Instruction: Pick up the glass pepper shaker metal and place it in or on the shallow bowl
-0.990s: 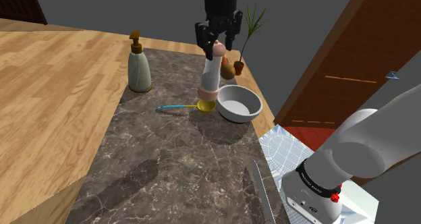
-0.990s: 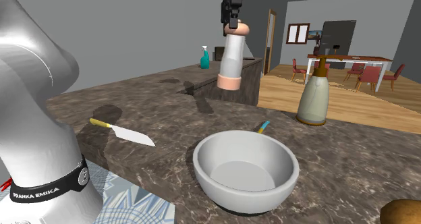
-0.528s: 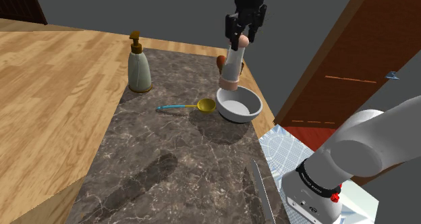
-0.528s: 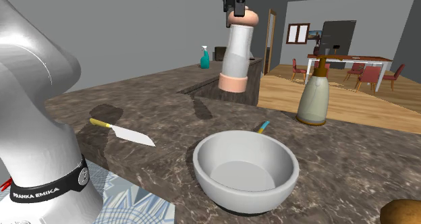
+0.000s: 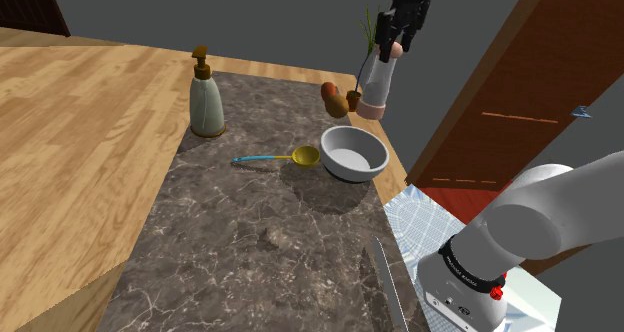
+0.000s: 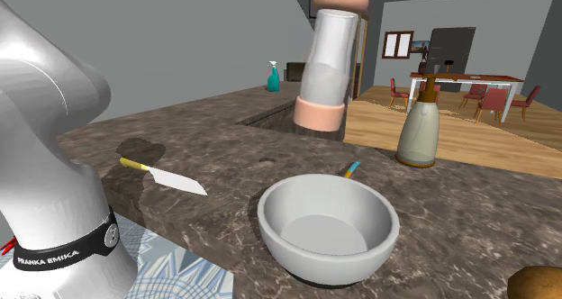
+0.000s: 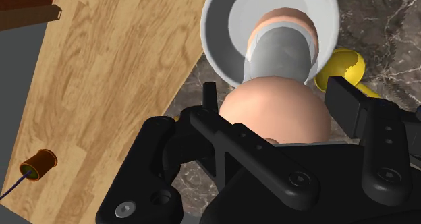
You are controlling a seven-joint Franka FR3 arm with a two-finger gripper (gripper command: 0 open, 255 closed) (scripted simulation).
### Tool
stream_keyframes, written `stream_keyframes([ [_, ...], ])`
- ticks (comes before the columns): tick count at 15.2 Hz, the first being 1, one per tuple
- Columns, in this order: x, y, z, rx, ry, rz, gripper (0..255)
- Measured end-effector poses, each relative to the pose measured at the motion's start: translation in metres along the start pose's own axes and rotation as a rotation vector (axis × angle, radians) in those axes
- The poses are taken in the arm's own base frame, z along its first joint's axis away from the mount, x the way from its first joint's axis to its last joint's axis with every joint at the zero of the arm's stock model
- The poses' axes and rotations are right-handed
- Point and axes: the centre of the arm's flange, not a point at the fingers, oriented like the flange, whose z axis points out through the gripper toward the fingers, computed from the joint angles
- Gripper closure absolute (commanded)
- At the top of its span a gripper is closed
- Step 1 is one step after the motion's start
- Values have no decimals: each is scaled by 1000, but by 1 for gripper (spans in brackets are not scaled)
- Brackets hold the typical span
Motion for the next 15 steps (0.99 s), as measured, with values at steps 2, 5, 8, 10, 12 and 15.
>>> stream_keyframes([
  [2,-3,9,6,0,0,-1,255],
  [5,-4,10,20,0,-1,-1,255],
  [8,-3,7,36,0,-1,-2,255],
  [10,-3,5,46,0,-1,-2,255],
  [12,-3,1,55,0,-1,-2,255],
  [15,-2,-1,71,0,-1,-2,255],
])
